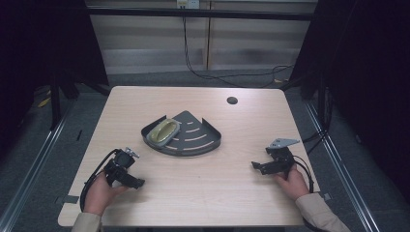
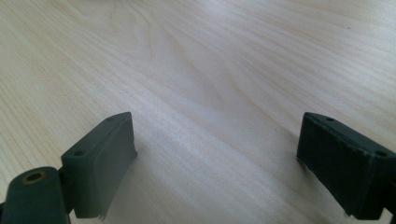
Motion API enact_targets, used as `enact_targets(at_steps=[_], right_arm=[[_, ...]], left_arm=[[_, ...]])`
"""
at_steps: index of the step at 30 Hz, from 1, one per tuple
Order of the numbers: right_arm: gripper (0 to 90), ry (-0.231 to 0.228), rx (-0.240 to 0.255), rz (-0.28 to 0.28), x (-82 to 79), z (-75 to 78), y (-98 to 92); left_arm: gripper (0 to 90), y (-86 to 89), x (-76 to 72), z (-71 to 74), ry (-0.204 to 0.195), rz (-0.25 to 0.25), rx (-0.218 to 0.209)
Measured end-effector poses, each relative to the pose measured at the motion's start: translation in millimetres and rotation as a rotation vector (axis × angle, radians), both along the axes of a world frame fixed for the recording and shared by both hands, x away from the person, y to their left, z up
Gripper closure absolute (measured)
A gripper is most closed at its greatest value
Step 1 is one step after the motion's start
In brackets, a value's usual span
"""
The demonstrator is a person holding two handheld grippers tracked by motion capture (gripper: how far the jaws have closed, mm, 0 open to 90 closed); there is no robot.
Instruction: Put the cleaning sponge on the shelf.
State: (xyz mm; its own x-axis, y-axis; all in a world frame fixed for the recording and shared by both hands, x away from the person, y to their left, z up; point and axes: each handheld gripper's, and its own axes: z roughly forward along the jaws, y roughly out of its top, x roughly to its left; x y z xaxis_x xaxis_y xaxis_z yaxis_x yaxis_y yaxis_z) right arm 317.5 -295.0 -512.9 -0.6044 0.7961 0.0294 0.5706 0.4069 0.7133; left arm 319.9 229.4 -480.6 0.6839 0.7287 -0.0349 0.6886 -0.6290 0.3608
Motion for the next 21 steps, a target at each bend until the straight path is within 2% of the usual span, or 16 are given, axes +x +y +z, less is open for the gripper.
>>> enact_targets(at_steps=[6, 11, 21], right_arm=[[10.9, 0.002, 0.0, -0.001, -0.1, 0.1, 0.1], [10.9, 0.0, 0.0, 0.0, 0.0, 0.0, 0.0], [10.9, -0.005, -0.001, 0.004, 0.3, -0.2, -0.2]], left_arm=[[9.2, 4.2, -2.9, -3.4, -0.031, 0.009, -0.031], [0.0, 7.5, -4.4, -8.1, -0.052, 0.002, -0.046], [0.0, 12.1, -7.3, -10.0, -0.085, -0.015, -0.07]])
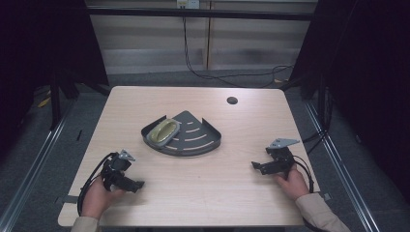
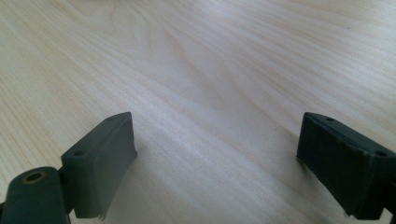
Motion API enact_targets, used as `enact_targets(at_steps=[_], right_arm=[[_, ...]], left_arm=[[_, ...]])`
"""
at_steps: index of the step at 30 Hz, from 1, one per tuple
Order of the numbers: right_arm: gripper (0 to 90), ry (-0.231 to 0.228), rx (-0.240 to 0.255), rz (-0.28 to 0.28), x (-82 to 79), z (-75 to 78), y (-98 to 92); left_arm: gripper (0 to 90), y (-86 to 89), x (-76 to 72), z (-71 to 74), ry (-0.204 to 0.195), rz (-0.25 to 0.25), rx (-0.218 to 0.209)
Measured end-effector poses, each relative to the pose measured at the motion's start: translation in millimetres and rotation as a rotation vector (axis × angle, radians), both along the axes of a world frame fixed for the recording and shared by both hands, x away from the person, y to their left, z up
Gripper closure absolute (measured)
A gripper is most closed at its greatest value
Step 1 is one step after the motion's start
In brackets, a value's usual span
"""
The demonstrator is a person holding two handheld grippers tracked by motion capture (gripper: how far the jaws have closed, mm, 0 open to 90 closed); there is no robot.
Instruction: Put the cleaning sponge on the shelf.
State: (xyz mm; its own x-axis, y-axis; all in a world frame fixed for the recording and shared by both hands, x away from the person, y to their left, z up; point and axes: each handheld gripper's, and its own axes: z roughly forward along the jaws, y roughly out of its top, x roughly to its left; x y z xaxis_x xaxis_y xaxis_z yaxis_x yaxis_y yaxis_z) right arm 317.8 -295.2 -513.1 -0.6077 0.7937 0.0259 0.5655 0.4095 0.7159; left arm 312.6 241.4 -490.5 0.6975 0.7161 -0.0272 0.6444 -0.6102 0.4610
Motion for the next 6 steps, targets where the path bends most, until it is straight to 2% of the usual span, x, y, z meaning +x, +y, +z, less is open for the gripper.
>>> enact_targets(at_steps=[6], right_arm=[[10.9, 0.007, 0.001, -0.005, -0.5, 0.3, 0.2]], left_arm=[[0.0, 0.9, -0.9, -0.2, -0.005, 0.0, -0.004]])
